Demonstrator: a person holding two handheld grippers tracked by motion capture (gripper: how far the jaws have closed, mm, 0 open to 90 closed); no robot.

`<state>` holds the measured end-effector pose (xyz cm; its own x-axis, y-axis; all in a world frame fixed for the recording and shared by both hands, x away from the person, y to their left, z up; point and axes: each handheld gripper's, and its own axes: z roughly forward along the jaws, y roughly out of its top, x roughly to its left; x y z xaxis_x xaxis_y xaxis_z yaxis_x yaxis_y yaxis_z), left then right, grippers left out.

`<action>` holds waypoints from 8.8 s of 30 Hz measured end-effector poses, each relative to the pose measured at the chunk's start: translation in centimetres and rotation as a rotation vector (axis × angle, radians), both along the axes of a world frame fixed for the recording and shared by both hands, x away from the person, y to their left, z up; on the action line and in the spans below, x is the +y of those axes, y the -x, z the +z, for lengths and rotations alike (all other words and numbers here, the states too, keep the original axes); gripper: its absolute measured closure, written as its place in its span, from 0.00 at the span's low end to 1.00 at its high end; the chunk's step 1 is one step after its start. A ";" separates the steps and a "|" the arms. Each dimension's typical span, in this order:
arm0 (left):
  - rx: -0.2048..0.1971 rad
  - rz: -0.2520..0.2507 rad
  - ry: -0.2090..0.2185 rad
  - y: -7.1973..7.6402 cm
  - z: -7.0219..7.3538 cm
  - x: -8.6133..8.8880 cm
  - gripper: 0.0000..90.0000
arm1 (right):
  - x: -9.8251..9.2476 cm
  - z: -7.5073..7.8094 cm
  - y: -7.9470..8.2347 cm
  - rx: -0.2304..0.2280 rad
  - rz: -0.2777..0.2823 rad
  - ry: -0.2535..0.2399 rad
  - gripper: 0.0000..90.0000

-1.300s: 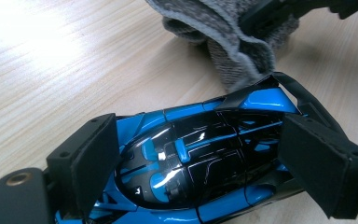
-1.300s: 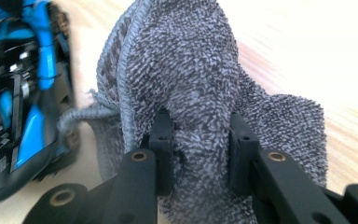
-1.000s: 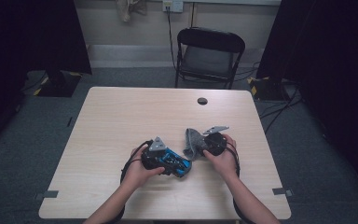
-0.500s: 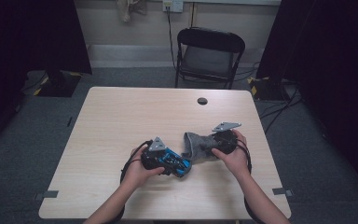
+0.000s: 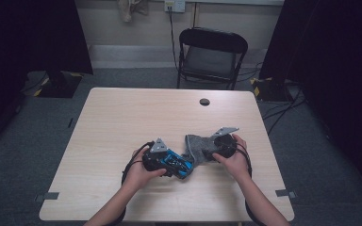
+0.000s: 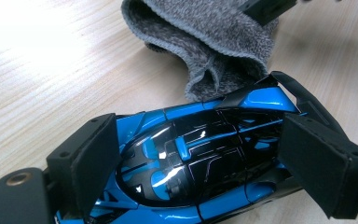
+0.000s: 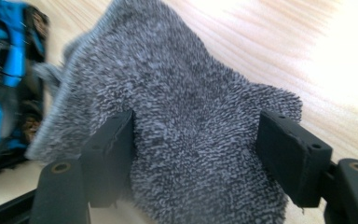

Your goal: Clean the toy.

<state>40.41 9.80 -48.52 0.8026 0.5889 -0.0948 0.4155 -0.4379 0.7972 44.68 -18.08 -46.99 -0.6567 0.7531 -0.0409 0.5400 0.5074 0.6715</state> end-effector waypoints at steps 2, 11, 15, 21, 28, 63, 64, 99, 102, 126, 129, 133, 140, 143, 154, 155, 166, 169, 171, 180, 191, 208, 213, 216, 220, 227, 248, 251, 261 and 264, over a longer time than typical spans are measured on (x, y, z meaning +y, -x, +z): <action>0.001 0.000 0.001 0.0 0.0 0.0 0.14 | 0.2 -0.5 -0.2 0.003 -0.009 -0.002 0.31; 0.002 -0.002 0.004 0.0 0.0 0.0 0.14 | 1.4 -1.4 -0.3 -0.008 -0.064 0.029 0.37; 0.002 -0.002 0.003 0.0 0.0 0.0 0.14 | 1.7 -1.5 0.0 -0.003 -0.057 0.016 0.57; 0.002 -0.012 -0.026 0.0 0.2 0.0 0.14 | 2.4 -1.1 0.0 0.020 -0.069 0.043 0.75; 0.009 0.008 -0.031 0.7 1.2 1.1 0.19 | 2.6 -1.0 0.2 0.013 -0.089 0.048 0.78; -0.005 -0.032 -0.059 1.2 0.2 0.5 0.12 | 4.5 -0.1 2.5 0.121 0.041 -0.061 0.83; -0.006 -0.033 -0.060 1.2 0.2 0.5 0.12 | 4.6 -0.1 2.3 0.120 0.038 -0.062 0.83; -0.011 -0.035 -0.041 1.2 0.1 0.9 0.17 | 4.6 1.7 -1.2 0.053 -0.126 -0.089 0.82; -0.011 -0.035 -0.042 1.2 0.2 0.9 0.17 | 3.8 1.8 -1.3 0.047 -0.149 -0.094 0.81; -0.002 -0.028 -0.044 1.1 0.1 1.1 0.17 | 1.0 0.1 1.5 0.059 -0.091 -0.002 0.61; -0.002 -0.029 -0.046 1.1 0.1 1.1 0.17 | 0.7 0.1 1.8 0.047 -0.066 -0.009 0.50; 0.000 -0.028 -0.049 1.1 0.1 1.1 0.17 | 0.4 0.7 1.6 0.004 -0.070 -0.025 0.36; 0.001 -0.032 -0.050 1.0 0.1 1.1 0.17 | 1.2 1.5 0.5 -0.018 -0.009 -0.021 0.30; 0.001 -0.031 -0.048 1.0 0.1 1.1 0.17 | 1.9 0.1 0.3 0.016 0.011 0.032 0.29; 0.000 -0.029 -0.043 1.0 0.1 1.1 0.17 | 2.3 -0.7 0.8 0.062 -0.025 0.051 0.74; 0.000 -0.029 -0.041 1.0 0.1 1.1 0.17 | 2.3 -0.7 0.8 0.064 -0.036 0.051 0.76; 0.011 -0.025 -0.032 0.9 0.1 1.2 0.17 | 3.7 2.1 -0.9 0.029 -0.113 -0.056 0.80; 0.012 -0.027 -0.033 0.8 0.1 1.2 0.17 | 5.0 2.6 -2.0 0.038 -0.123 -0.103 0.80; 0.011 -0.025 -0.030 0.9 0.1 1.2 0.17 | 6.2 2.6 -2.5 0.029 -0.127 -0.099 0.80; 0.005 -0.027 -0.028 0.9 0.0 1.3 0.17 | 10.6 1.2 -3.2 0.028 -0.089 -0.063 0.80; 0.006 -0.026 -0.032 0.9 0.1 1.2 0.17 | 9.3 0.2 -0.7 0.068 0.016 -0.035 0.80; 0.005 -0.014 -0.036 0.8 0.1 1.3 0.21 | 6.0 0.5 1.1 0.081 0.048 -0.002 0.79; 0.004 -0.017 -0.035 0.8 0.1 1.3 0.21 | 5.0 0.5 1.7 0.092 0.056 -0.011 0.79; 0.004 -0.019 -0.034 0.8 0.1 1.3 0.21 | 4.3 0.5 2.1 0.099 0.057 -0.016 0.79; 0.003 -0.018 -0.034 0.8 0.1 1.3 0.21 | 3.3 0.5 2.6 0.112 0.056 -0.025 0.79; 0.002 -0.016 -0.033 0.9 0.1 1.3 0.21 | 2.1 1.5 1.6 0.100 0.005 -0.036 0.79; -0.004 -0.020 -0.028 0.9 0.0 1.4 0.21 | 10.2 2.3 -3.5 0.038 -0.059 -0.068 0.79; -0.004 -0.020 -0.028 0.9 0.0 1.4 0.21 | 11.2 1.9 -3.3 0.050 -0.040 -0.067 0.79; -0.003 -0.020 -0.029 0.9 0.0 1.4 0.21 | 10.5 0.3 -1.6 0.090 0.025 -0.039 0.79; 0.001 -0.019 -0.030 0.9 0.1 1.3 0.21 | 9.9 0.2 -1.1 0.092 0.047 -0.043 0.79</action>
